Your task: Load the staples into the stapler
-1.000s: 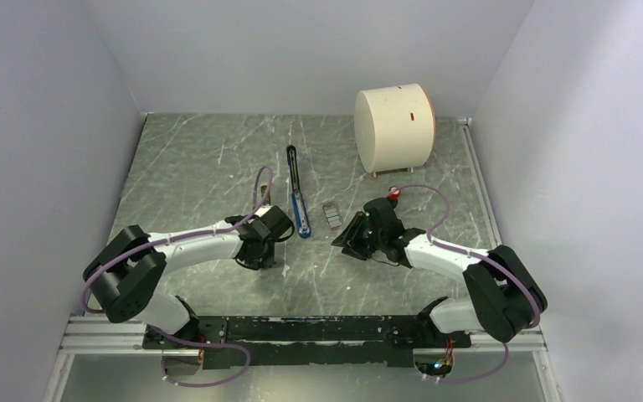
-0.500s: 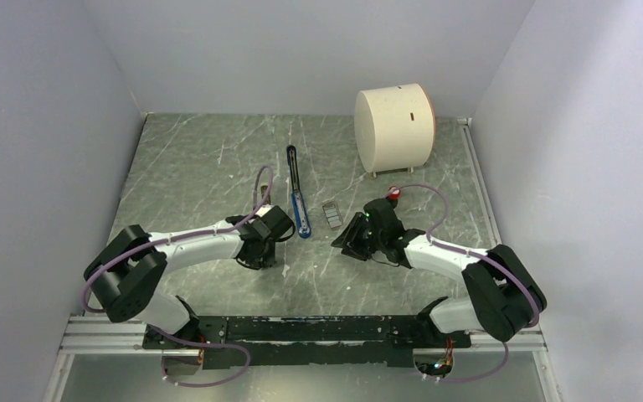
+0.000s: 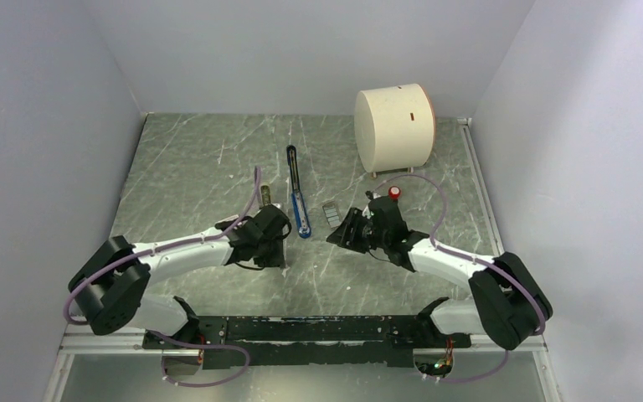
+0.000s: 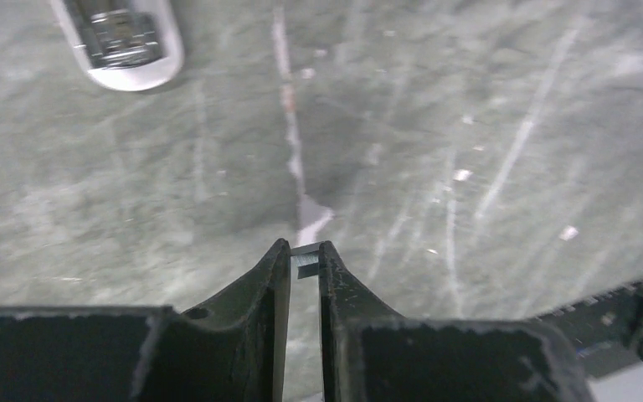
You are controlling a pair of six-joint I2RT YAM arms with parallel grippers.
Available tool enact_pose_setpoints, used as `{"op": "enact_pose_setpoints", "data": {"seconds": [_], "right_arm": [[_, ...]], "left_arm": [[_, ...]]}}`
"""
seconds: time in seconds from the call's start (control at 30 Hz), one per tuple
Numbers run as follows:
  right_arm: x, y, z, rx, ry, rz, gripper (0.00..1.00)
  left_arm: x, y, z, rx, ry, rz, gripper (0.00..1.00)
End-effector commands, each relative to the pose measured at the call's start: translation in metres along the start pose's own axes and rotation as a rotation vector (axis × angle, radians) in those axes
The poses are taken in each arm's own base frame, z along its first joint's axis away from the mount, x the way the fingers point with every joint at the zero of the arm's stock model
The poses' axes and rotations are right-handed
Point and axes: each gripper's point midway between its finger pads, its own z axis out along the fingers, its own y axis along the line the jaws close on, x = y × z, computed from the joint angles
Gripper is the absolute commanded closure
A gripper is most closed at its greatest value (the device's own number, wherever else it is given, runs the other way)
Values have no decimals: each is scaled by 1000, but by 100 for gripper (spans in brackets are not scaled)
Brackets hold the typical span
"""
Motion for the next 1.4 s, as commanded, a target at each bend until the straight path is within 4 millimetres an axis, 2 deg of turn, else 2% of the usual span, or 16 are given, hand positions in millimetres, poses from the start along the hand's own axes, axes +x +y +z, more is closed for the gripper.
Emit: {"op": "enact_pose_setpoints", "data": {"seconds": [0.0,0.1,0.2,0.33,0.4,0.6,0.83,1.0,1.13,1.37], "right_arm": [[-6,35,-10,-234,-40,-212,51],[-4,56,-19,-369,-60,-293,47],[-3,77,-34,-510,-101,-362,34],[-1,101,-63,-681,-195,-452,23],[1,109,-75,-737,-227,-503,21],[9,132,-99,-865,-300,-648,20],[3,143,-111,-928,-415,-694,20],[7,154,-118,-998,-393,-707,20],[2,160,-120,-1010,-412,-694,20],[-5,169,-118,-1021,-405,-669,29]], "left_arm": [[-9,-46,-16,244,9,-1,81],[-12,-63,-25,366,40,-29,81],[-20,-80,-39,503,61,-69,81],[-33,-98,-65,678,67,-149,81],[-42,-108,-80,757,59,-171,80],[-57,-124,-122,975,72,-294,80],[-78,-133,-149,1089,57,-391,80],[-76,-137,-161,1187,108,-450,80],[-76,-137,-167,1214,115,-475,81],[-74,-136,-167,1213,124,-478,81]]}}
